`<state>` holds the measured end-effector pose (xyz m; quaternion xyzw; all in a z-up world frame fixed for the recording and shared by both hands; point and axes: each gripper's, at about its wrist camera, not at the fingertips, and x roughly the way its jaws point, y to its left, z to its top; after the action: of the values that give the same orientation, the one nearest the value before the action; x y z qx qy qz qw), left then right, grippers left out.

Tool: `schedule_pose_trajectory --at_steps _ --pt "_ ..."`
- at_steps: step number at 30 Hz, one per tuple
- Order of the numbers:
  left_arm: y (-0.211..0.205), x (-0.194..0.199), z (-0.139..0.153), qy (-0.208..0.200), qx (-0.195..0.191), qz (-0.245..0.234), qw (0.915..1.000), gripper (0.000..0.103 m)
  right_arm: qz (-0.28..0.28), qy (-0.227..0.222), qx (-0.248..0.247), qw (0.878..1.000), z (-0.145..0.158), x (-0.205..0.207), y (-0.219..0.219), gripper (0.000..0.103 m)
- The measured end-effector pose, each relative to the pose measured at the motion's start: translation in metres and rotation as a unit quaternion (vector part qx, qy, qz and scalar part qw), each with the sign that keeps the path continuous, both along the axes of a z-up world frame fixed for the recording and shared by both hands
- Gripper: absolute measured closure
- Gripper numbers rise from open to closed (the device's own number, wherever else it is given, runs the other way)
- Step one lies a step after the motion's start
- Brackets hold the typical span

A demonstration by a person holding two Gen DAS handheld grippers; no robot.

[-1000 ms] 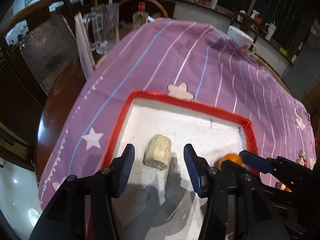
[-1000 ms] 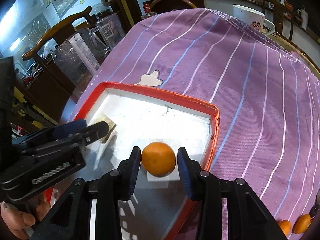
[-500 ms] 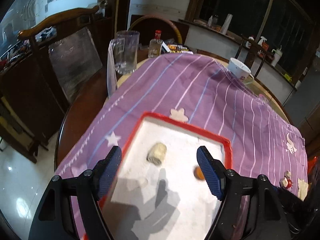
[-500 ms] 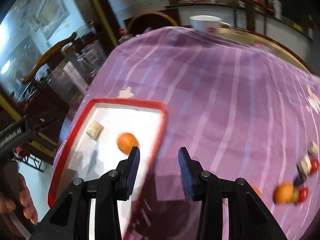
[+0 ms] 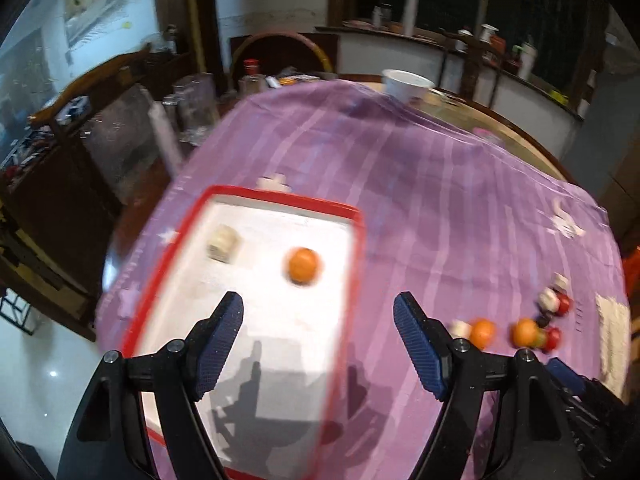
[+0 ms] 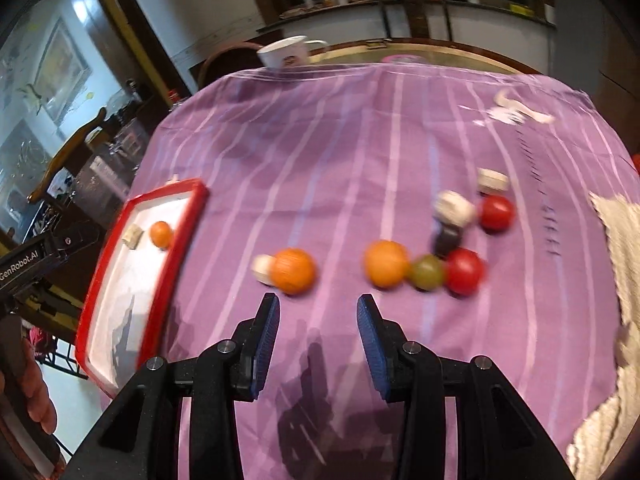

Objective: Organize fruits
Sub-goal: 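Withdraw both tools from the tray back toward the fruit row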

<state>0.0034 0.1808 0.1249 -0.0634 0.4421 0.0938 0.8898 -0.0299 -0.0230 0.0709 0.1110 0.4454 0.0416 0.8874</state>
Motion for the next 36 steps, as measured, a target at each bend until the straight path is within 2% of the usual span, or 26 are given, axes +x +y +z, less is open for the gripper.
schedule_pose_trajectory --at_steps 4,7,13,27,36 --pt "-0.033 -0.003 0.0 0.006 -0.014 -0.024 0.9996 0.026 -0.013 -0.001 -0.005 1.0 0.002 -0.016 -0.028 0.059" --pt "-0.056 -0.004 -0.002 0.013 0.006 -0.04 0.9991 0.026 -0.025 0.0 -0.008 1.0 0.001 -0.026 -0.047 0.059" --pt "-0.078 -0.006 -0.01 0.031 0.019 -0.057 0.9977 0.026 -0.045 0.008 -0.006 0.999 -0.005 -0.037 -0.076 0.059" --pt "-0.091 -0.006 -0.023 0.052 0.01 -0.064 0.9965 0.026 -0.05 0.013 -0.008 0.999 -0.014 -0.045 -0.092 0.059" --pt "-0.092 -0.003 -0.041 0.073 -0.022 -0.075 0.9943 0.026 -0.06 0.016 -0.014 0.998 -0.019 -0.048 -0.103 0.059"
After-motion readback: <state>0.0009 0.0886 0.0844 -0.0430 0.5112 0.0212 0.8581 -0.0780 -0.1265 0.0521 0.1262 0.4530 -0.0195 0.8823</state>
